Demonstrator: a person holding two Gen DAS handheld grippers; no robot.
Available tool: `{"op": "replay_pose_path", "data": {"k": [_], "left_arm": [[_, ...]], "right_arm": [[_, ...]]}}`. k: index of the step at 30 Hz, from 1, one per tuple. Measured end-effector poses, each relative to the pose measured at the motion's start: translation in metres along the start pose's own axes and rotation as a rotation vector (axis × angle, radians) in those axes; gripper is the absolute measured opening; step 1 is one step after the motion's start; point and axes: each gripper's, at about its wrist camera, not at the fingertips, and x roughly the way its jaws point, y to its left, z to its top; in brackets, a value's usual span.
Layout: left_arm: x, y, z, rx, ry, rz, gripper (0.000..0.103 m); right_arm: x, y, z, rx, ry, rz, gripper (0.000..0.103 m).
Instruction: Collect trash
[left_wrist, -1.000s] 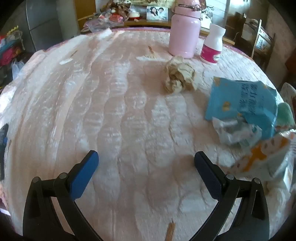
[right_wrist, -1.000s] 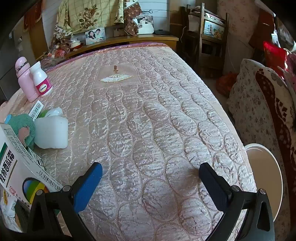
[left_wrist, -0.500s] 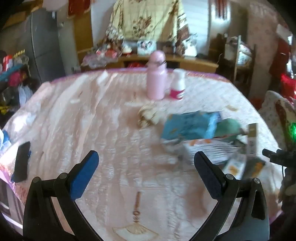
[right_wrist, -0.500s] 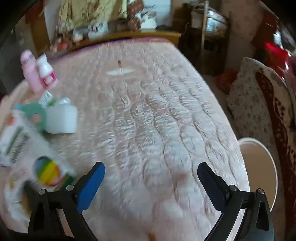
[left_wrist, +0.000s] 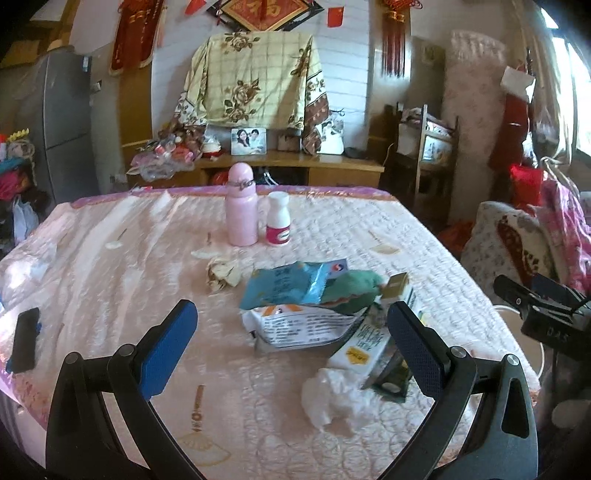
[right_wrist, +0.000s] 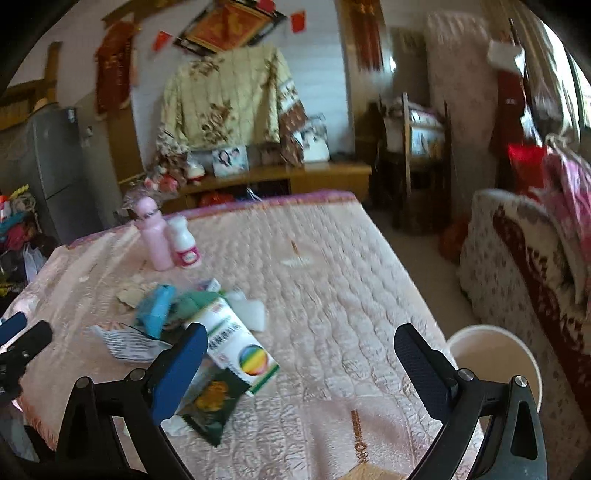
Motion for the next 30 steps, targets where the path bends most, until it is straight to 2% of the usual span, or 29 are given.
{"op": "replay_pose_path", "data": {"k": [6, 11, 30], "left_arm": [[-0.007, -0.001, 0.001, -0.024, -0.023, -0.011, 0.102], [-0.010, -0.001, 0.002, -0.028, -0.039, -0.006, 0.102], [-0.012, 0.004, 0.002, -0.050, -0.051, 0.005, 0.102]], "right_arm": [[-0.019, 0.019, 0.004, -0.047, -0.055, 0.003, 0.102], [-0.030, 0.018, 0.003, -0.047, -0.082, 0.019, 0.102], [-0.037, 0.021, 0.005, -0.056, -0.104, 0.011, 0.102]]}}
